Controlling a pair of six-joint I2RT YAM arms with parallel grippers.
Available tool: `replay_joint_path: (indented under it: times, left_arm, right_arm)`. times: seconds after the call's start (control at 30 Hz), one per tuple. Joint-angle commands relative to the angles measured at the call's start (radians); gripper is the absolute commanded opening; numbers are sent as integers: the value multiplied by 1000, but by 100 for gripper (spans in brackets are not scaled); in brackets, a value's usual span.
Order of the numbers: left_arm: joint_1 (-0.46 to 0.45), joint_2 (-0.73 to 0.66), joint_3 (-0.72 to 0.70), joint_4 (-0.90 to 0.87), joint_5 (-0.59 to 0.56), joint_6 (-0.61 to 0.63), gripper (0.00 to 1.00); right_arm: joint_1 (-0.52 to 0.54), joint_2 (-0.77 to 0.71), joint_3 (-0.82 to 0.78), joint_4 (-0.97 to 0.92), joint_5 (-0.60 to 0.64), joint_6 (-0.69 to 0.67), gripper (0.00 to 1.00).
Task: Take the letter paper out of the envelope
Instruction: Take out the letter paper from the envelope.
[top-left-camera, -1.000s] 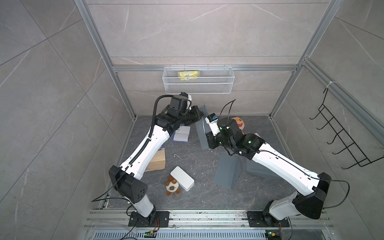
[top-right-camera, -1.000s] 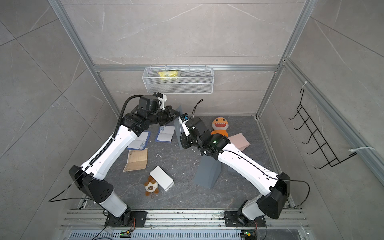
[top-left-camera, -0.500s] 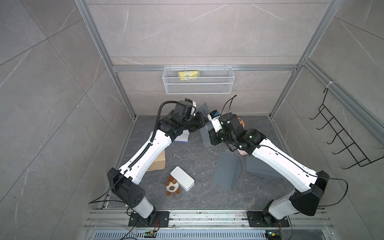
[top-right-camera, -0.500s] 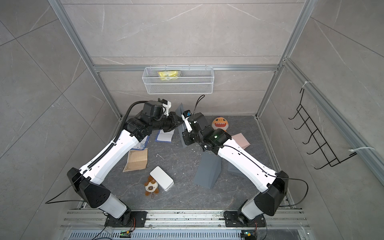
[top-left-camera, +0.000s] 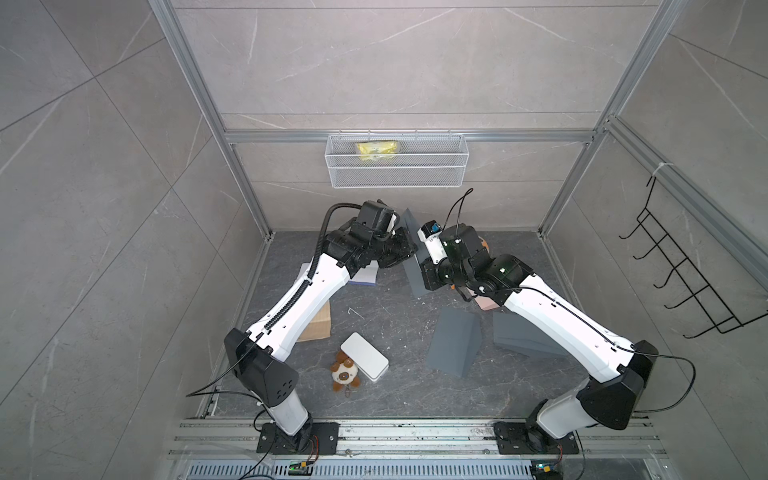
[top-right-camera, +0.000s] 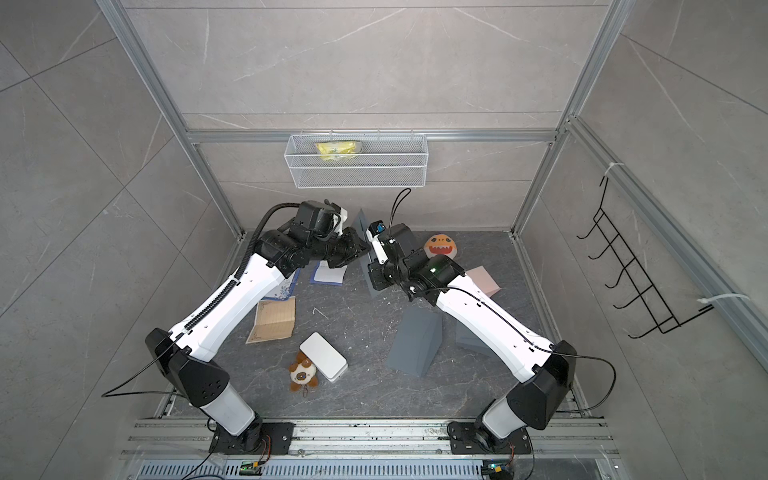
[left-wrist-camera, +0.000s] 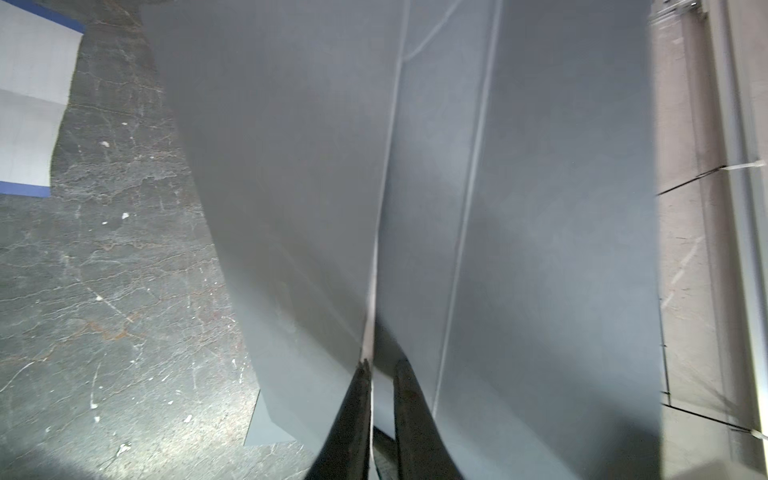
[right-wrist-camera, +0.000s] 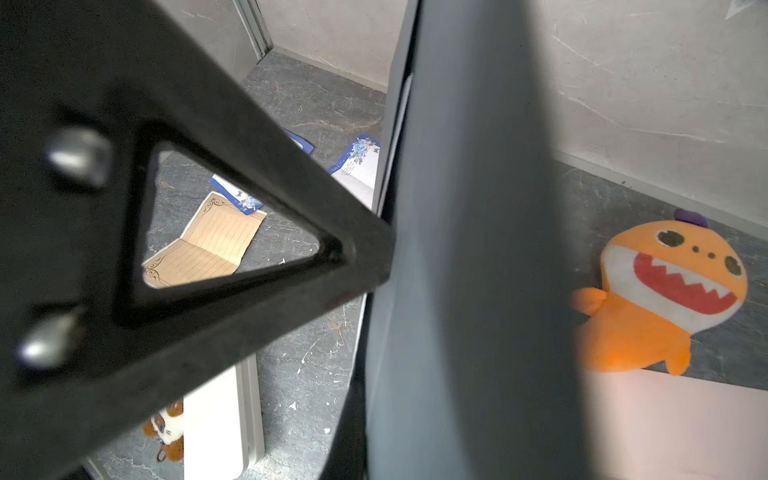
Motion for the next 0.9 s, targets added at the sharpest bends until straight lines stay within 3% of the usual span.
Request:
replay_joint_path:
  times: [0.0, 0.37, 0.87]
  left_arm:
    - [-6, 28, 71, -122, -44, 48, 17]
    - [-15, 100, 197, -257, -97, 97, 28]
    - [-15, 62, 182, -315, -215, 88, 15]
  right_arm:
    - [10, -1, 42, -7, 17, -32, 0]
    - [42, -5, 33, -23, 86, -77, 0]
    - [103, -38, -14, 23, 300, -108, 0]
